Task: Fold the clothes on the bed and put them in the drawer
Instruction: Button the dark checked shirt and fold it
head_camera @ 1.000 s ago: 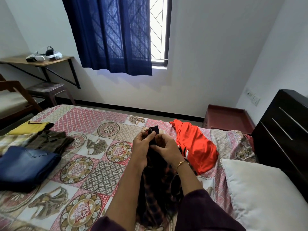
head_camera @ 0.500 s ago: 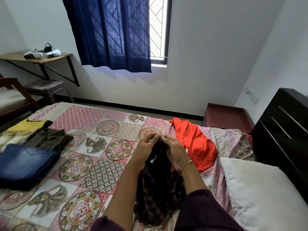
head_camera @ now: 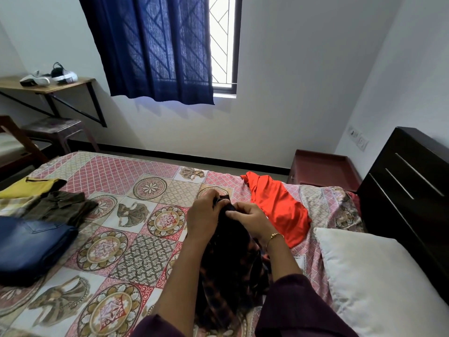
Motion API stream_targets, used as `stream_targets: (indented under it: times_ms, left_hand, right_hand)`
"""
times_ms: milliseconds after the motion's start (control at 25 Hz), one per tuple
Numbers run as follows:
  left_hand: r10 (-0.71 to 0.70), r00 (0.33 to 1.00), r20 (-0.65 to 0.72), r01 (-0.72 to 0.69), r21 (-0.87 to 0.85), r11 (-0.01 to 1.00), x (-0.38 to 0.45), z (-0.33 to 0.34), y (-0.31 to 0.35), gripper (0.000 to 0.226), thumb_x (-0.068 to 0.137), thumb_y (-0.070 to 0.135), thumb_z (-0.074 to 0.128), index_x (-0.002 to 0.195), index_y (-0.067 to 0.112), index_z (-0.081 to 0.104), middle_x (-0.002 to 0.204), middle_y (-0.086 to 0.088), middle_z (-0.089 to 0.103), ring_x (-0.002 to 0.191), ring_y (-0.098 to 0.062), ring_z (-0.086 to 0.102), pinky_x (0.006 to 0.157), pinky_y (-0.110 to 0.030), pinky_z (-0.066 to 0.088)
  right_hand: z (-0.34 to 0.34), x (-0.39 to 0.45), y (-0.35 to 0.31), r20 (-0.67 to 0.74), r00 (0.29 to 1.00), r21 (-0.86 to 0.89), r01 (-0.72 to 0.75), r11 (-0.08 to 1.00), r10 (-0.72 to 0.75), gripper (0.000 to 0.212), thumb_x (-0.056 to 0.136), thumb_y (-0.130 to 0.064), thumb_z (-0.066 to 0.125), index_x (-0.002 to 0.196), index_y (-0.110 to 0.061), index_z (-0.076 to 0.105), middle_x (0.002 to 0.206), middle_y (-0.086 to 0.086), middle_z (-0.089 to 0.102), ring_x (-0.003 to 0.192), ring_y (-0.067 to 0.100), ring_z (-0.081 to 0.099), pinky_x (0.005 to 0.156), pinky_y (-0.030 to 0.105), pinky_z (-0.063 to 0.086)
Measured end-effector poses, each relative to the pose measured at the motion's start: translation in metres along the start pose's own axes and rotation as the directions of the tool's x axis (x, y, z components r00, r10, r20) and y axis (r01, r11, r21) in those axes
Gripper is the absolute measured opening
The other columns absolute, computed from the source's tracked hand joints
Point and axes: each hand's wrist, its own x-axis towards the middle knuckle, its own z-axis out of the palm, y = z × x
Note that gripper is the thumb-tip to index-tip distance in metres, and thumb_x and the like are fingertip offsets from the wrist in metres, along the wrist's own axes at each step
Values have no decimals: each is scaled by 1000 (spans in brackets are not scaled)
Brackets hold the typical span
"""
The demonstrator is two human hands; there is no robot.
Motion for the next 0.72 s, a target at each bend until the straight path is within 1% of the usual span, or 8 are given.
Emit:
stream_targets:
  times_ms: [80, 120, 240, 360, 520, 600, 680, 720]
  left_hand:
    - [-49, 998, -41, 47, -47, 998, 2, 3, 0, 22, 91, 33, 58, 93, 11, 57, 79, 1, 54, 76, -23, 55, 60, -28, 31]
    - [-75, 996, -53, 71, -76, 995, 2, 5, -2, 22, 91, 32, 59, 92, 11, 57, 79, 0, 56, 77, -25, 57, 60, -28, 31]
    - [-139, 986, -88, 129, -110, 986, 3, 10, -3, 22, 90, 32, 60, 92, 10, 58, 83, -4, 61, 79, -26, 57, 61, -28, 31]
    - [-164, 980, -109, 149, -135, 980, 5, 14, -3, 22, 90, 31, 60, 92, 9, 58, 84, -5, 61, 78, -25, 55, 61, -28, 30]
    - [-220, 959, -179, 180, -217, 960, 10, 12, -3, 22, 90, 29, 61, 93, 8, 58, 83, -4, 59, 74, -20, 51, 59, -27, 29]
    - [-239, 963, -125, 188, -325, 927, 14, 11, -7, 16, 89, 26, 63, 89, 11, 58, 77, -2, 58, 71, -20, 51, 61, -27, 35]
    - [-227, 974, 6, 202, -483, 852, 15, 10, -7, 12, 88, 20, 64, 82, 16, 54, 67, 2, 53, 67, -18, 51, 58, -27, 44]
    - [-224, 972, 66, 223, -543, 809, 14, 8, -5, 13, 88, 16, 64, 83, 17, 52, 67, 3, 51, 66, -18, 50, 55, -22, 44]
  right_hand:
    - [-2, -5, -1, 66, 995, 228, -82, 970, 68, 21, 89, -7, 60, 68, -13, 57, 59, -4, 54, 48, 5, 50, 48, 16, 41]
    - [-4, -5, 0, 86, 993, 242, -97, 965, 79, 23, 90, -8, 59, 68, -13, 59, 58, -4, 55, 47, 5, 51, 48, 16, 42]
    - [-9, 0, 2, 67, 996, 130, -72, 989, 64, 30, 89, -13, 62, 60, -20, 61, 67, 1, 52, 52, 8, 49, 50, 18, 41]
    - [-17, 0, -3, 67, 997, 6, -32, 999, 32, 26, 89, -12, 61, 64, -17, 62, 69, 0, 52, 57, 7, 49, 56, 19, 42]
    - [-23, -3, -7, 207, 976, 102, -90, 991, 67, 21, 92, -7, 55, 73, -13, 62, 62, -8, 60, 55, 0, 55, 56, 13, 45]
    - [-23, -3, -4, 223, 971, 208, -128, 970, 81, 18, 92, -5, 54, 77, -11, 63, 64, -7, 63, 57, 3, 58, 57, 15, 49]
    - [-20, 0, -2, 167, 979, 312, -164, 936, 116, 17, 91, -1, 53, 81, -9, 63, 63, -5, 64, 54, 5, 59, 56, 15, 50]
    - [-18, 1, -2, 124, 985, 349, -158, 924, 122, 17, 91, 1, 52, 82, -8, 63, 61, -5, 64, 52, 4, 59, 55, 14, 50]
